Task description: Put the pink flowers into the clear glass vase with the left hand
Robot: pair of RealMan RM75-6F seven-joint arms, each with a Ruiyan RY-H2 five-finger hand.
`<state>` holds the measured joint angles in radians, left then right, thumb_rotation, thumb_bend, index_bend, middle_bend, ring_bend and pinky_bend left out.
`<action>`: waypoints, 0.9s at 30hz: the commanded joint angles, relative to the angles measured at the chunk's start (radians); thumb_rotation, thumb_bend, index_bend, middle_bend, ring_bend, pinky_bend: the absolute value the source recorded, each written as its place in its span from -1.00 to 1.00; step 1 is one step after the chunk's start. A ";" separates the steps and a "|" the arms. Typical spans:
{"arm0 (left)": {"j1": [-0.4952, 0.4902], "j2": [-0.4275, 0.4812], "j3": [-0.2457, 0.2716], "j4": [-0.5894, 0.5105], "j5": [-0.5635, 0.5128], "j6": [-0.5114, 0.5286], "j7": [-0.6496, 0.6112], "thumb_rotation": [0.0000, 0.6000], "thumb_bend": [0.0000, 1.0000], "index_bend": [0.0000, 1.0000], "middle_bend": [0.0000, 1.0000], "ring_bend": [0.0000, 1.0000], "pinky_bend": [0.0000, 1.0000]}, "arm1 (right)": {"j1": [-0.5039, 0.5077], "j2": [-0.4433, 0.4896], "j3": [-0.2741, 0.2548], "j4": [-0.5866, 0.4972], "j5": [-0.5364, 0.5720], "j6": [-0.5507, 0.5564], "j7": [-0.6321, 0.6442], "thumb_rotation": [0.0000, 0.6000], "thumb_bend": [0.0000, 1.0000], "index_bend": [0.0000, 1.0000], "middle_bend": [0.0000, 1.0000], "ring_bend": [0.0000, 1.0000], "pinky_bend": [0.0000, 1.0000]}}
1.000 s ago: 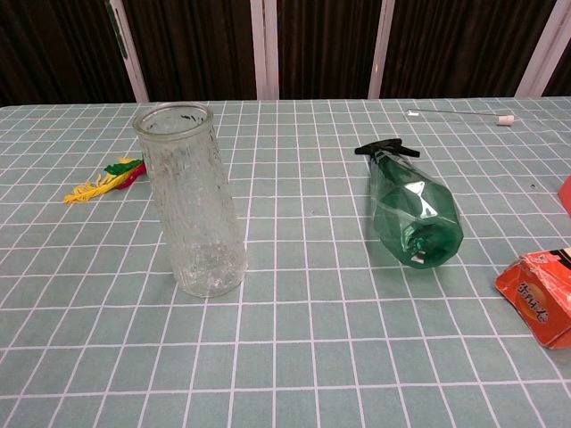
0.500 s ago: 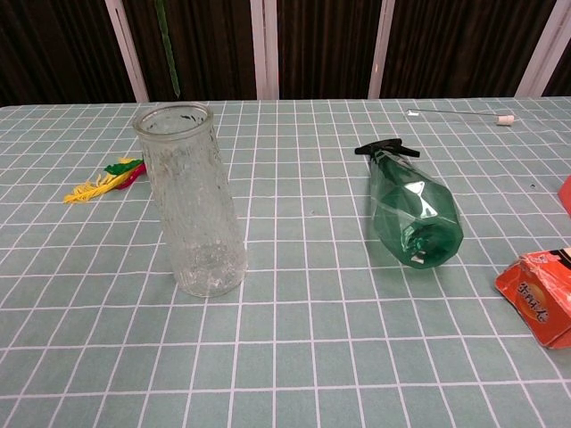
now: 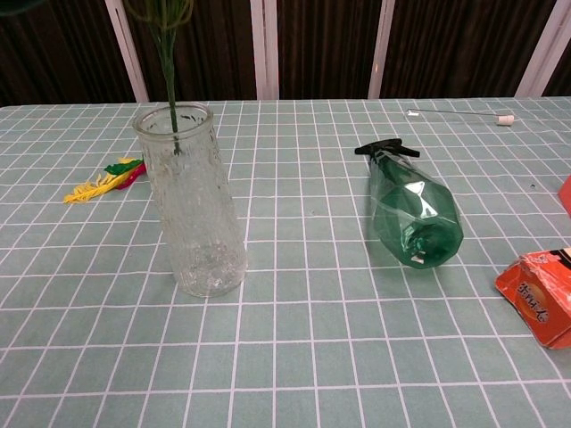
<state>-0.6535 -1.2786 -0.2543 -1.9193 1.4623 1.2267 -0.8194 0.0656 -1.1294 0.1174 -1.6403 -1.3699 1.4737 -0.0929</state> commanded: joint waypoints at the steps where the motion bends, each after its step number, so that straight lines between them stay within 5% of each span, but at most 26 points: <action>1: 0.003 -0.031 0.031 0.048 0.009 -0.016 0.004 1.00 -0.18 -0.33 -0.23 -0.37 -0.27 | 0.000 0.000 0.001 0.000 0.000 0.001 0.000 1.00 -0.54 -0.73 -0.95 -0.98 -1.00; 15: 0.006 -0.032 0.117 0.179 0.098 -0.061 -0.071 1.00 -0.40 -0.41 -0.45 -0.56 -0.42 | -0.001 0.001 0.000 0.002 -0.005 0.003 0.002 1.00 -0.54 -0.73 -0.95 -0.98 -1.00; 27: 0.051 0.175 0.210 0.132 0.166 -0.067 -0.074 1.00 -0.67 -0.88 -0.89 -0.99 -0.85 | -0.007 0.002 -0.002 -0.005 -0.016 0.016 0.002 1.00 -0.54 -0.73 -0.95 -0.98 -1.00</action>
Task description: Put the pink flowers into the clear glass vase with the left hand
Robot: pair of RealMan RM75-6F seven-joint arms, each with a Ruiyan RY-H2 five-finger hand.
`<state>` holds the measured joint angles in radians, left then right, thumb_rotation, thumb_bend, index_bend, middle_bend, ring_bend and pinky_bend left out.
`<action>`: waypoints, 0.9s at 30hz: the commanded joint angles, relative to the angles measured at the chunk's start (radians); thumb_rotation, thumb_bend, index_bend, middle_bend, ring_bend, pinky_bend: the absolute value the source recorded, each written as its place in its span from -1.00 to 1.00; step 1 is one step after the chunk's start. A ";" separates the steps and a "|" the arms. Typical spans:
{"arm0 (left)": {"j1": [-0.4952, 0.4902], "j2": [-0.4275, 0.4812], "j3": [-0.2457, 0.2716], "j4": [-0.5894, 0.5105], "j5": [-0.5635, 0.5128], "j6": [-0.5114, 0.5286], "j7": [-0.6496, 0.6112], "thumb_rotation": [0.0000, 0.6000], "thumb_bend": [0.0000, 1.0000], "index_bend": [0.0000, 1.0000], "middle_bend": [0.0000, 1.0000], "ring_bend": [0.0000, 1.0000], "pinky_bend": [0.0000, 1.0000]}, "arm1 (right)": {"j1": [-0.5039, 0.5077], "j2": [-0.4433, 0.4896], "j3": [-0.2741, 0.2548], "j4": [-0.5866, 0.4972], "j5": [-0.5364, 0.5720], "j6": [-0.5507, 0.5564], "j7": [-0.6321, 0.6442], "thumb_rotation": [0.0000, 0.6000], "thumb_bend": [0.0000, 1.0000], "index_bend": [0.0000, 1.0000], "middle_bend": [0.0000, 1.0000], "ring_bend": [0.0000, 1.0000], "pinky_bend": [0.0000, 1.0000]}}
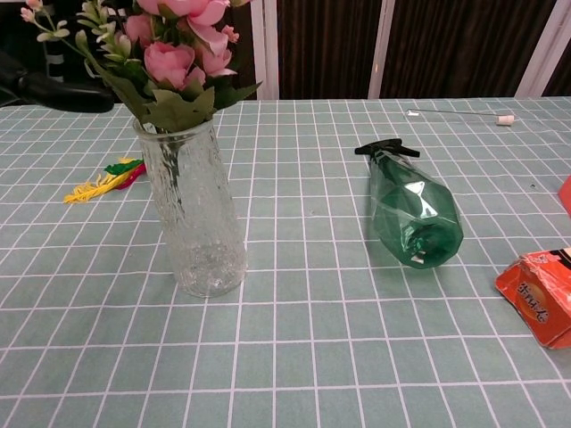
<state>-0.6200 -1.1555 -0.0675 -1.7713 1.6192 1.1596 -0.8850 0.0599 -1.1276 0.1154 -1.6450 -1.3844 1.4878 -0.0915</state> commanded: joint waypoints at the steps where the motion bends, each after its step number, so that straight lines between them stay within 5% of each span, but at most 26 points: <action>1: 0.025 0.073 0.027 -0.022 0.009 0.006 -0.007 1.00 -0.68 -0.91 -0.93 -1.00 -0.88 | -0.002 0.000 0.000 -0.001 -0.002 0.005 0.001 1.00 -0.54 -0.72 -0.95 -0.98 -1.00; 4: 0.038 0.145 0.040 -0.040 0.001 -0.001 0.045 1.00 -0.75 -0.97 -1.00 -1.00 -0.92 | -0.004 -0.001 0.002 -0.002 -0.002 0.008 0.004 1.00 -0.54 -0.71 -0.95 -0.98 -1.00; 9: 0.098 0.247 0.025 -0.117 -0.086 0.058 0.438 1.00 -0.76 -0.96 -0.99 -1.00 -0.93 | -0.003 -0.003 0.002 -0.002 -0.002 0.008 0.001 1.00 -0.54 -0.71 -0.95 -0.98 -1.00; 16: 0.358 0.190 0.054 -0.136 -0.062 0.472 1.116 1.00 -0.74 -0.86 -0.89 -1.00 -0.92 | -0.003 0.002 -0.003 -0.004 -0.012 0.006 0.004 1.00 -0.54 -0.71 -0.95 -0.98 -1.00; 20: 0.454 0.124 0.100 -0.036 -0.077 0.537 1.017 1.00 -0.74 -0.83 -0.86 -1.00 -0.93 | 0.001 0.014 -0.015 0.005 -0.038 -0.006 0.031 1.00 -0.54 -0.71 -0.95 -0.98 -1.00; 27: 0.532 0.070 0.097 0.167 -0.223 0.491 0.818 1.00 -0.71 -0.85 -0.89 -1.00 -0.92 | 0.008 0.038 -0.040 0.037 -0.108 -0.010 0.089 1.00 -0.54 -0.71 -0.95 -0.98 -1.00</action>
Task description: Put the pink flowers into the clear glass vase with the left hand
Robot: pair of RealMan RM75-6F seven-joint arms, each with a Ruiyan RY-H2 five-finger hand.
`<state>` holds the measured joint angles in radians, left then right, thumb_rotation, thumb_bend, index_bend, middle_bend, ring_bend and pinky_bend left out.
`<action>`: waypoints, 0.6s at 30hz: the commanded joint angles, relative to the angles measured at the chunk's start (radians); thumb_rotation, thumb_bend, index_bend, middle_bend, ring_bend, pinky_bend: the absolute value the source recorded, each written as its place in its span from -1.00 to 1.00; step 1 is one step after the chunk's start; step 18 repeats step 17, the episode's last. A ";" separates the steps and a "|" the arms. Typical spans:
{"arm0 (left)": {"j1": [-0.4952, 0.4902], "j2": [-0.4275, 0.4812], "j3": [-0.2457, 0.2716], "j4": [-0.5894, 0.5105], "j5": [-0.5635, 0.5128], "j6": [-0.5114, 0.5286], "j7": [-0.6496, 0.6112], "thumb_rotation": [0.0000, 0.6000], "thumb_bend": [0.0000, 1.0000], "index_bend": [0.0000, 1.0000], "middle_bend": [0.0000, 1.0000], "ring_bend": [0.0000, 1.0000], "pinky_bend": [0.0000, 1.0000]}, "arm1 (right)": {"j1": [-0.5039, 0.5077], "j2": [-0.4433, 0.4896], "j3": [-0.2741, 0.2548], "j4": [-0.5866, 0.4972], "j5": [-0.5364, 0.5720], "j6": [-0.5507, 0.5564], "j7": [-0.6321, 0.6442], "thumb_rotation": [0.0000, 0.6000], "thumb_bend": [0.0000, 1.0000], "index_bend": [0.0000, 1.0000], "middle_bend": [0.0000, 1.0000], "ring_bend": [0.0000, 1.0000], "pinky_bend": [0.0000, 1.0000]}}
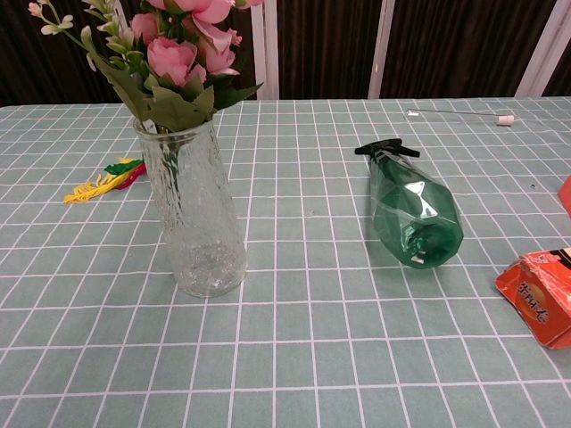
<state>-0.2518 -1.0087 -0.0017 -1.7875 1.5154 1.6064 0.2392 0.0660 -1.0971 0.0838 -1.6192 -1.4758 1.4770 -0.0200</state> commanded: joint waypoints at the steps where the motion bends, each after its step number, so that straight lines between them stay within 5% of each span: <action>1: 0.163 -0.073 0.032 0.190 -0.122 0.029 -0.330 1.00 -0.70 -0.86 -0.89 -1.00 -0.92 | 0.002 0.010 -0.009 0.013 -0.019 0.001 0.023 1.00 -0.54 -0.71 -0.95 -0.98 -1.00; 18: 0.162 -0.095 -0.005 0.280 -0.052 0.005 -0.408 1.00 -0.69 -0.86 -0.89 -1.00 -0.93 | 0.006 -0.004 -0.007 0.017 -0.026 0.010 0.004 1.00 -0.54 -0.71 -0.95 -0.98 -1.00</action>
